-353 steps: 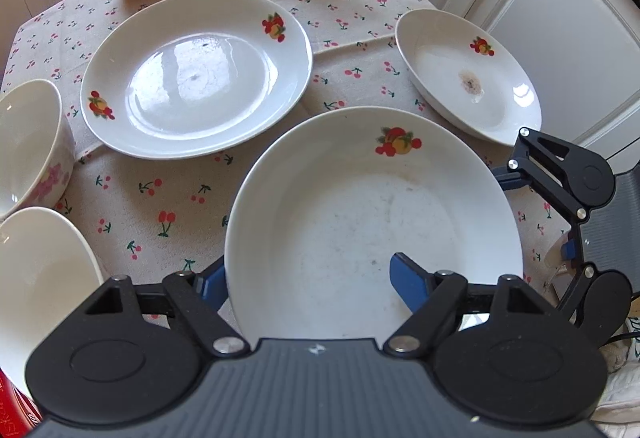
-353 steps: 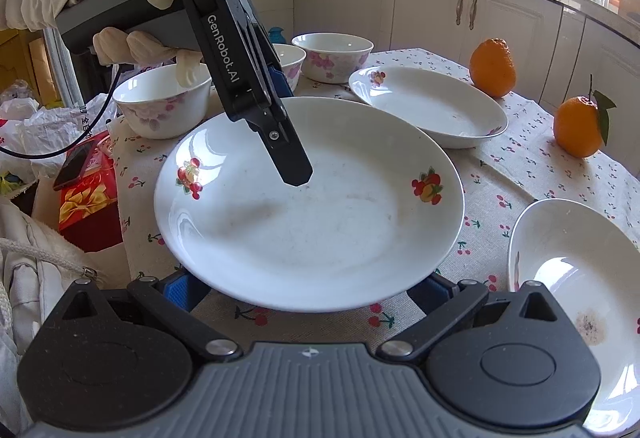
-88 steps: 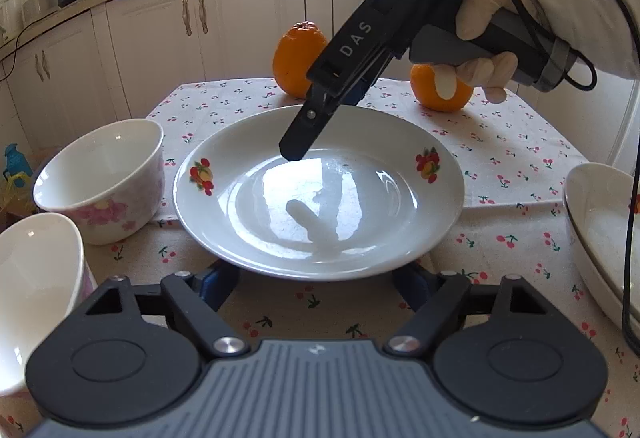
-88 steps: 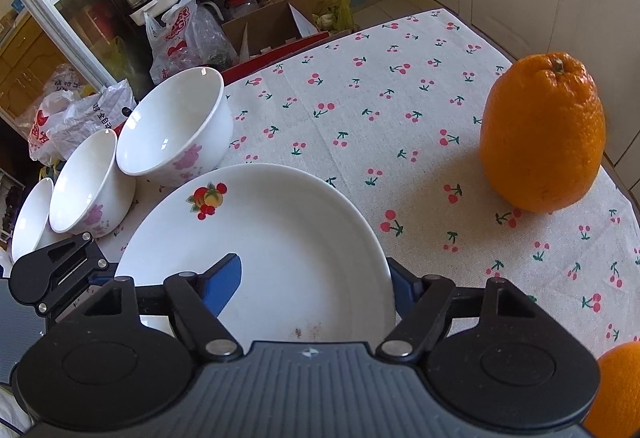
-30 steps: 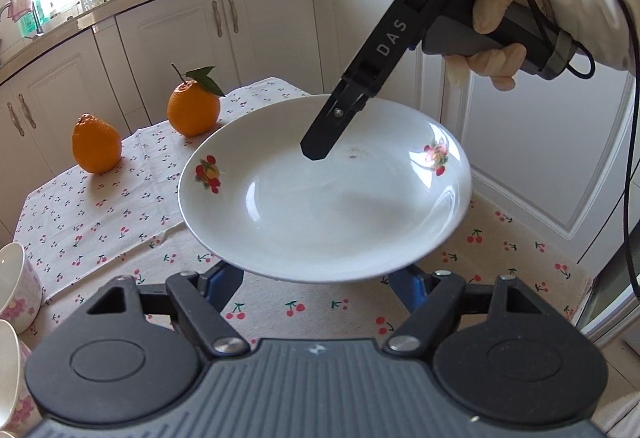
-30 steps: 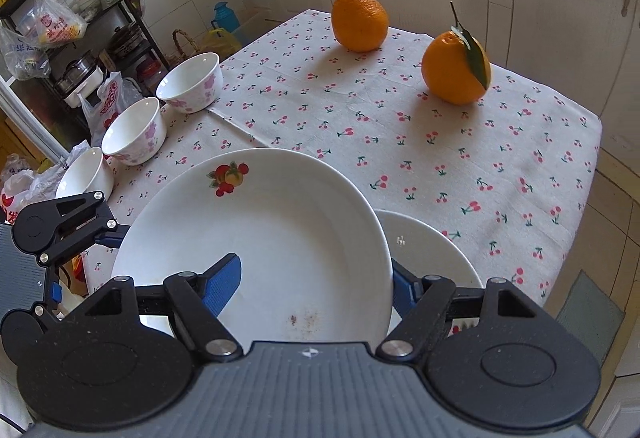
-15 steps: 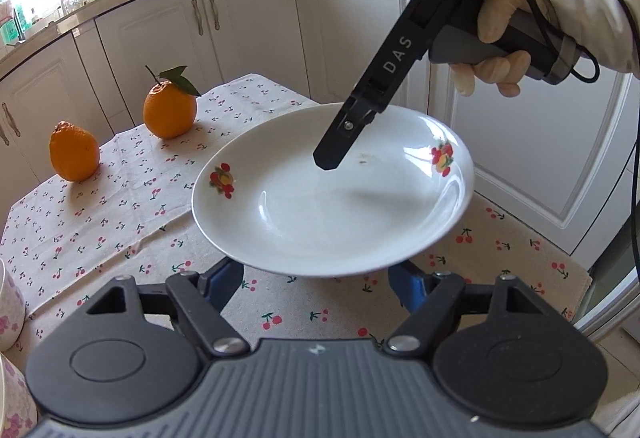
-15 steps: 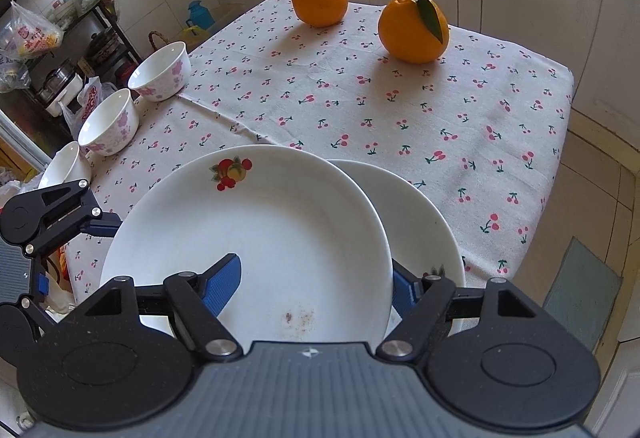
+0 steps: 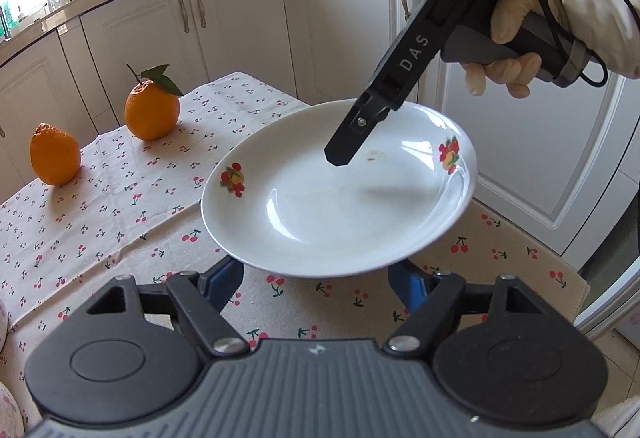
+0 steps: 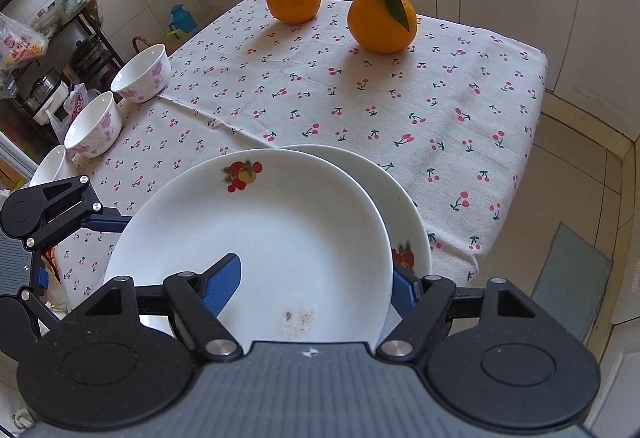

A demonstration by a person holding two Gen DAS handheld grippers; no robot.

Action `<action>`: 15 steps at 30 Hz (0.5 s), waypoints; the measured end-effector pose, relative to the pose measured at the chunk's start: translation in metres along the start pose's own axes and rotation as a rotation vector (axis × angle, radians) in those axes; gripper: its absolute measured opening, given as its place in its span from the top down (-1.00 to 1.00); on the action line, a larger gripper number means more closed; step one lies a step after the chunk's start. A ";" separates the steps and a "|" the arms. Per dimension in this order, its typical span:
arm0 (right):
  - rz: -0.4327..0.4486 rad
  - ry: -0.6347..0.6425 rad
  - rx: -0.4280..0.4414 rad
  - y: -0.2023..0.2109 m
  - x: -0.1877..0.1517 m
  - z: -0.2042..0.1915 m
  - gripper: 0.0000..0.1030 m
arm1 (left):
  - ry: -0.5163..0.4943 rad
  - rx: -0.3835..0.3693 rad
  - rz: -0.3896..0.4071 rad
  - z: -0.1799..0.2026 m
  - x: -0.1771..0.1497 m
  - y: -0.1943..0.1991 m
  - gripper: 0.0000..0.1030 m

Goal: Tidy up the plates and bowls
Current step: 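Lower the held plate onto the plate stack with the right tool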

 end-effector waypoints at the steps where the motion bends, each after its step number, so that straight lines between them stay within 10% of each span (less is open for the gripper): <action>1: -0.001 0.001 -0.003 0.001 -0.001 0.000 -0.58 | -0.002 -0.001 0.000 0.000 0.000 -0.001 -0.54; 15: -0.017 -0.005 -0.045 0.007 -0.007 0.004 -0.58 | 0.023 -0.045 0.009 -0.003 0.000 -0.003 -0.55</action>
Point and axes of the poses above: each gripper's, at about its wrist camera, not at the fingertips, and y roughly against the way its jaws point, z to its right, x to its top, the point moved 5 cm from there along -y, roughly the way its jaws point, and after that the axes turned 6 degrees about -x, right-handed, at the moved point
